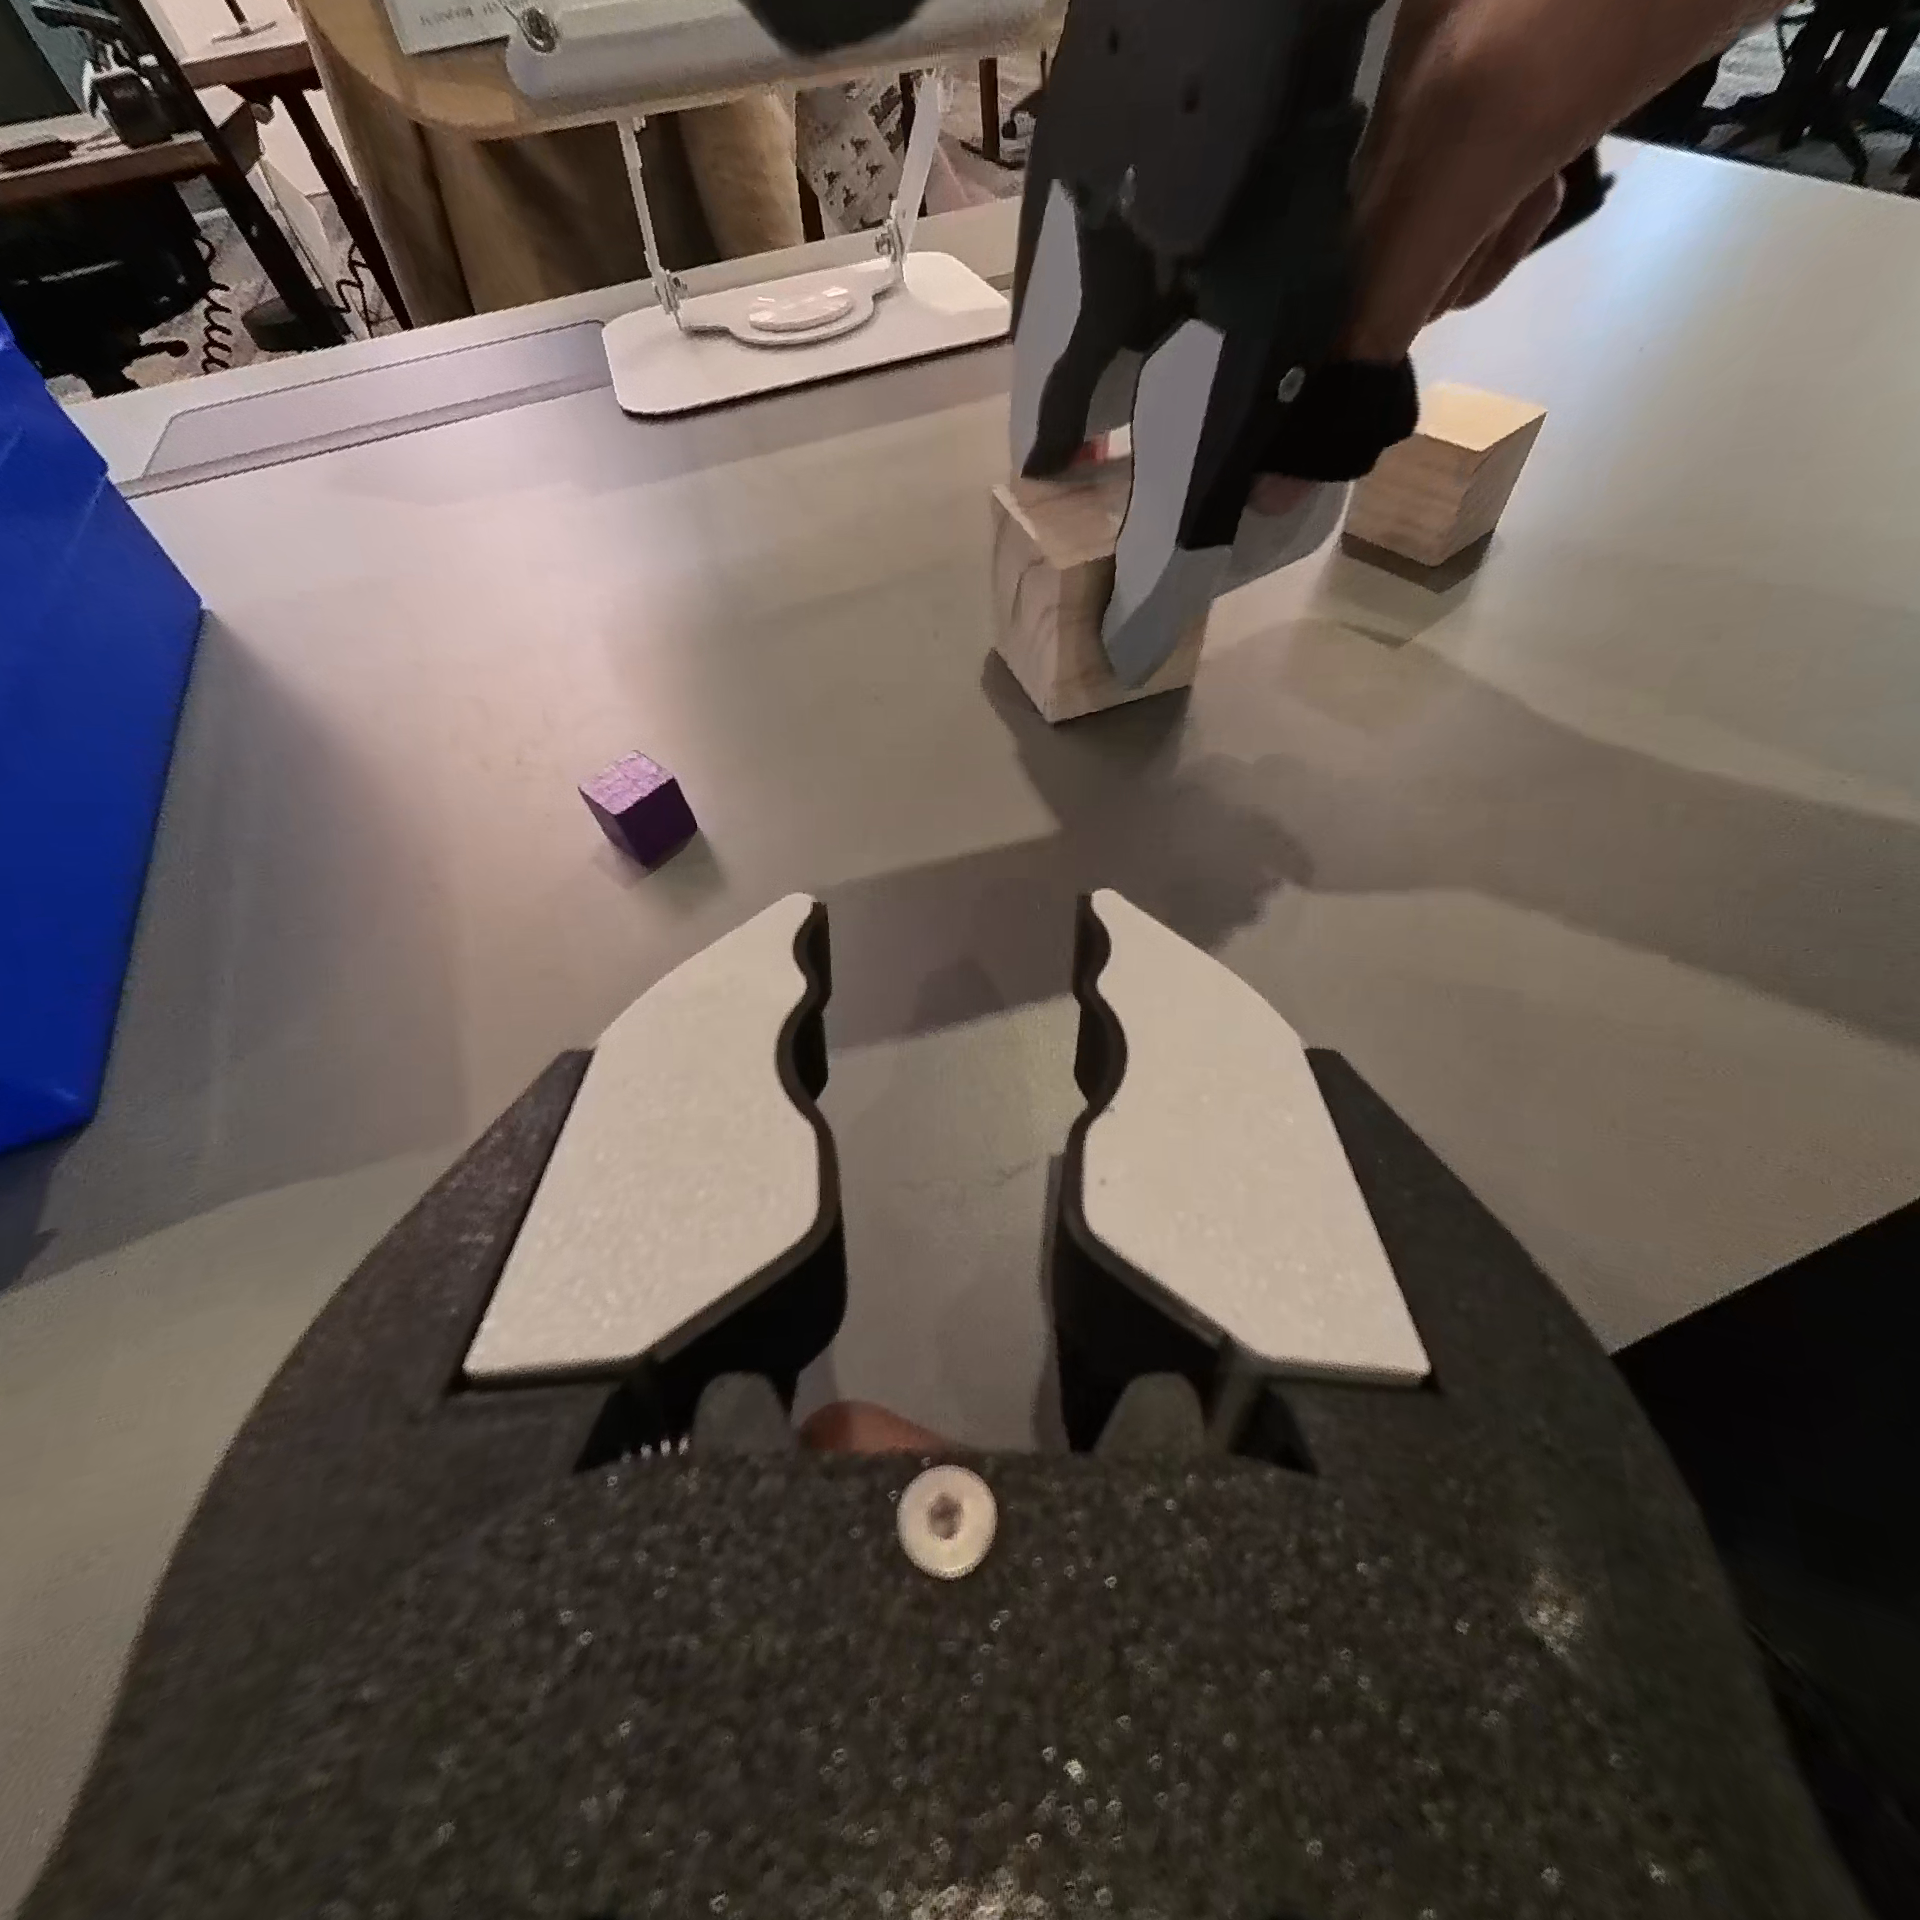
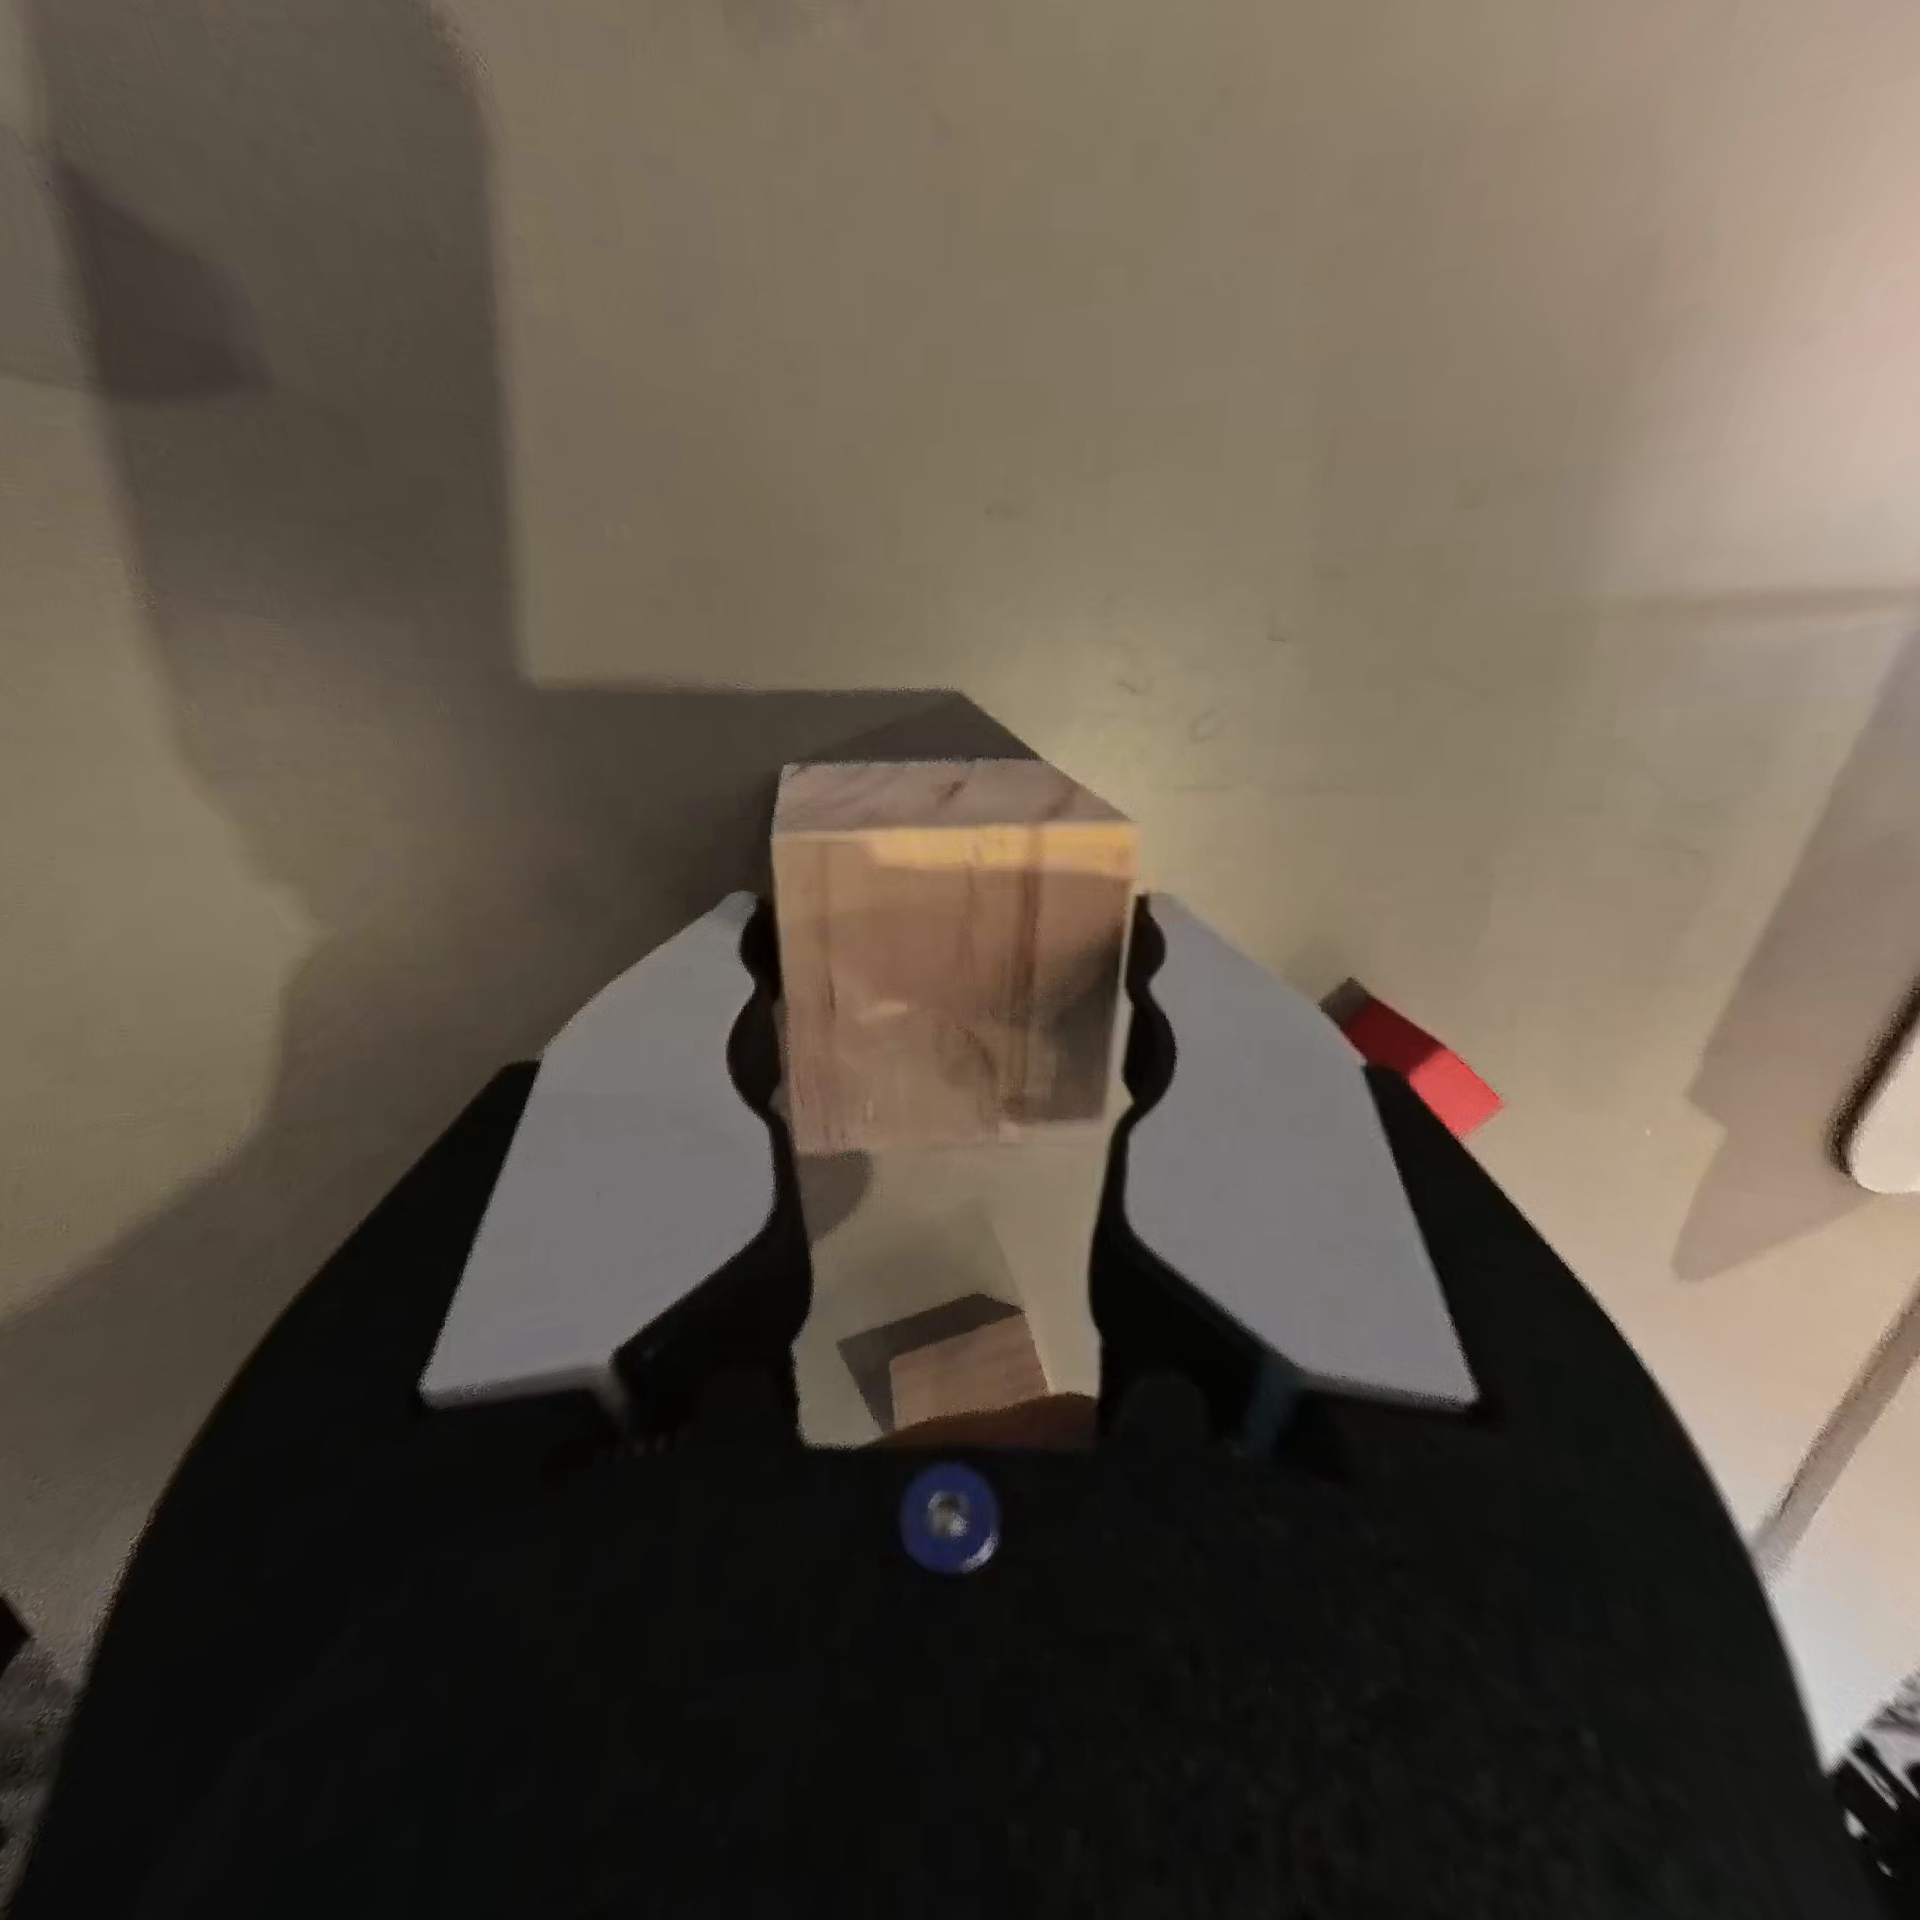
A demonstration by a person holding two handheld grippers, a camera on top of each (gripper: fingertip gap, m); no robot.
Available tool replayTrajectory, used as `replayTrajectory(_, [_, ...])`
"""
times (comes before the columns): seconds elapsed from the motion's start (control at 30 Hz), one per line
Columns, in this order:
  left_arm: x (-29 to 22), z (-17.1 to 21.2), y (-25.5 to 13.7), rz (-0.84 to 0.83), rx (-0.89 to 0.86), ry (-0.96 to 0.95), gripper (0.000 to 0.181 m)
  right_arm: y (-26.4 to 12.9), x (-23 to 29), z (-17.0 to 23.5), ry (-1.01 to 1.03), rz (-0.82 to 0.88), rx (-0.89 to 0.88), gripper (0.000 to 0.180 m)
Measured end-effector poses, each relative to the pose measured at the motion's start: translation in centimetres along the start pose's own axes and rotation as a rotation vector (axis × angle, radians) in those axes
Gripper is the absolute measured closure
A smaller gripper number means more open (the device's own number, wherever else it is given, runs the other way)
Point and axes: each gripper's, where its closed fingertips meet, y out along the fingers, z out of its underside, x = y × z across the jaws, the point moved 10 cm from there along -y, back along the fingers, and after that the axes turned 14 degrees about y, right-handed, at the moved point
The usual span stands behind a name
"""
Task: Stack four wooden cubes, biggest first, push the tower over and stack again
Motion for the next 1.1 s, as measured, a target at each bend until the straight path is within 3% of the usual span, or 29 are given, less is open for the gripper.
replayTrajectory(0.03, [0.0, 0.0, 0.0, 0.0, 0.0, 0.001, 0.136, -1.0, -0.1, 0.0, 0.004, 0.036, -0.028, 0.108])
replayTrajectory(0.2, [-0.2, 0.0, 0.0, 0.014, 0.001, 0.0, 0.136, -9.6, -0.6, 2.6, 0.121, 0.187, -0.288, 0.106])
replayTrajectory(0.33, [-0.2, -0.1, 0.0, 0.025, 0.005, -0.006, 0.136, -13.3, -2.6, 7.6, 0.559, 0.294, -0.36, 0.107])
replayTrajectory(0.37, [-0.3, -0.1, 0.0, 0.028, 0.005, -0.007, 0.136, -13.5, -3.0, 8.9, 0.697, 0.287, -0.367, 0.115])
replayTrajectory(0.5, [-0.4, -0.4, 0.0, 0.035, 0.001, -0.008, 0.136, -11.4, -3.1, 12.7, 0.999, 0.151, -0.339, 0.112])
replayTrajectory(0.67, [-1.1, -0.9, 0.0, 0.047, -0.016, 0.007, 0.136, -7.1, -2.9, 14.0, 1.105, 0.202, -0.15, 0.108])
replayTrajectory(0.8, [-2.0, -1.3, -0.5, 0.053, -0.031, 0.04, 0.136, -4.6, -2.7, 13.0, 1.176, 0.157, -0.095, 0.108])
replayTrajectory(0.9, [-2.4, -1.5, -0.8, 0.052, -0.042, 0.057, 0.136, -2.8, -2.8, 12.7, 1.188, 0.224, -0.02, 0.108])
replayTrajectory(0.97, [-2.6, -1.5, -0.9, 0.046, -0.045, 0.076, 0.136, -1.7, -3.0, 12.8, 1.197, 0.235, 0.02, 0.114])
replayTrajectory(1.03, [-2.6, -1.5, -0.9, 0.036, -0.046, 0.089, 0.136, -1.0, -3.1, 12.9, 1.201, 0.231, 0.041, 0.134])
replayTrajectory(1.1, [-2.5, -1.5, -1.0, 0.033, -0.045, 0.092, 0.136, -1.6, -3.2, 12.7, 1.186, 0.208, 0.027, 0.135])
